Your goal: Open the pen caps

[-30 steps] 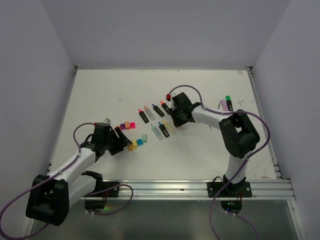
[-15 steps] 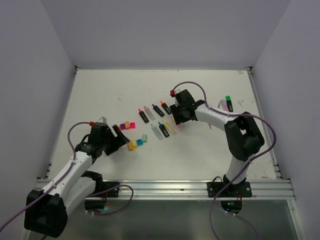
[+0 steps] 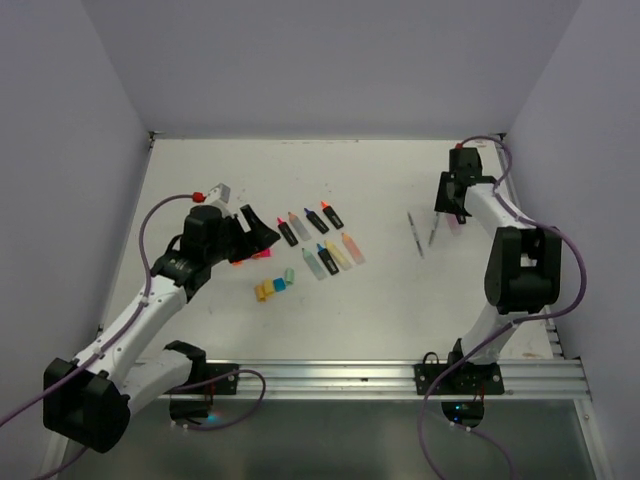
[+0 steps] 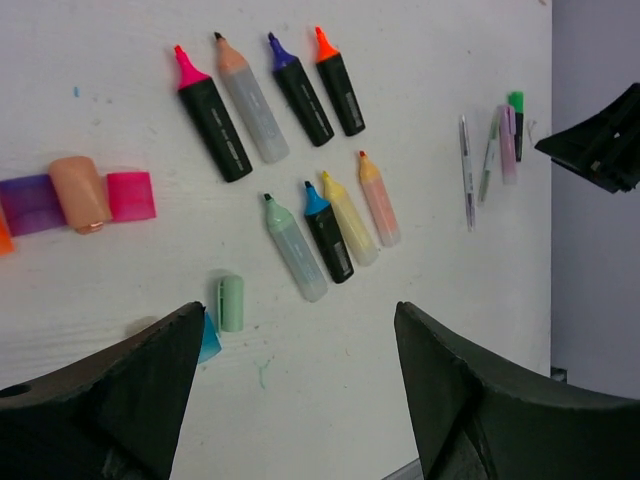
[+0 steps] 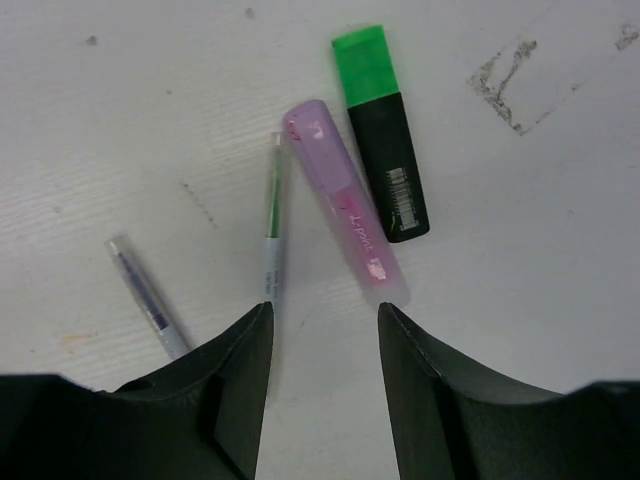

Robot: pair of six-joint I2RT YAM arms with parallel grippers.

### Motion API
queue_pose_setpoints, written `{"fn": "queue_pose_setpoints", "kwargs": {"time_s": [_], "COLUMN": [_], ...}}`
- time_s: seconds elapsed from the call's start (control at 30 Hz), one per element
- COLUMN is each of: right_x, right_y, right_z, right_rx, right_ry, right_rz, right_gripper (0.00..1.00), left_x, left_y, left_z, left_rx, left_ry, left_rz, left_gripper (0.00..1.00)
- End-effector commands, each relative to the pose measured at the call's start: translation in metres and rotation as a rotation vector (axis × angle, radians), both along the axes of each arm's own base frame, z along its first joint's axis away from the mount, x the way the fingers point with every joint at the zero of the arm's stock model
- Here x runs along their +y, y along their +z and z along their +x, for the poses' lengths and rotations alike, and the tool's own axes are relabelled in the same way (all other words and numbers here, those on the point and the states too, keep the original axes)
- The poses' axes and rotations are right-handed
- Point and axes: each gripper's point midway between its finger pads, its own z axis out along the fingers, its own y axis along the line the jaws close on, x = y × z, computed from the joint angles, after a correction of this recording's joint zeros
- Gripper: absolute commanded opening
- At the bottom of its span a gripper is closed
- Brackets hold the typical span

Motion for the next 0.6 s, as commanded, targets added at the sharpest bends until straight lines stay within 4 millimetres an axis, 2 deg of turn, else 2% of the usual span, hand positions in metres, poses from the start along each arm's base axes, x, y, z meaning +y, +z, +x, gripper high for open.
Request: {"fn": "queue_pose_setpoints", "kwargs": {"time_s": [0.0,0.13,0.27,0.3,0.57], "right_x": [-0.014,-0.015,-0.014,-0.027,-0.031], "right_y": [-0.001,-0.008,-0.023,-0.023,-0.040], "right_z": [0.007,0.012,0.014,0.015,0.020], "right_rx": [0.011,0.021,0.049,0.047,0.075], "right_ry": [-0.025,-0.018,-0.014,-0.045,-0.039], "right_rz": [-0.019,-0.020,-0.018,-0.016,-0.016], "right_gripper": [0.49,0.49,0.48,0.48,0.47], "left_x": [-0.031,-0.046,-0.050,-0.050,-0.054], "left_y": [0.022,0.009,0.005,0.005,0.002], "left_z": [0.008,0.012,0.016,0.016,0.024], "left_rx": [-0.076,-0.039,-0.044,-0.043,-0.039], "left_ry": [-0.119,-0.179,-0.192,-0.195,-0.213], "left_rz": [-0.020,-0.003,-0.001,-0.001,0.015], "left_gripper": [0.79,0.78,0.78,0.78,0.78]}}
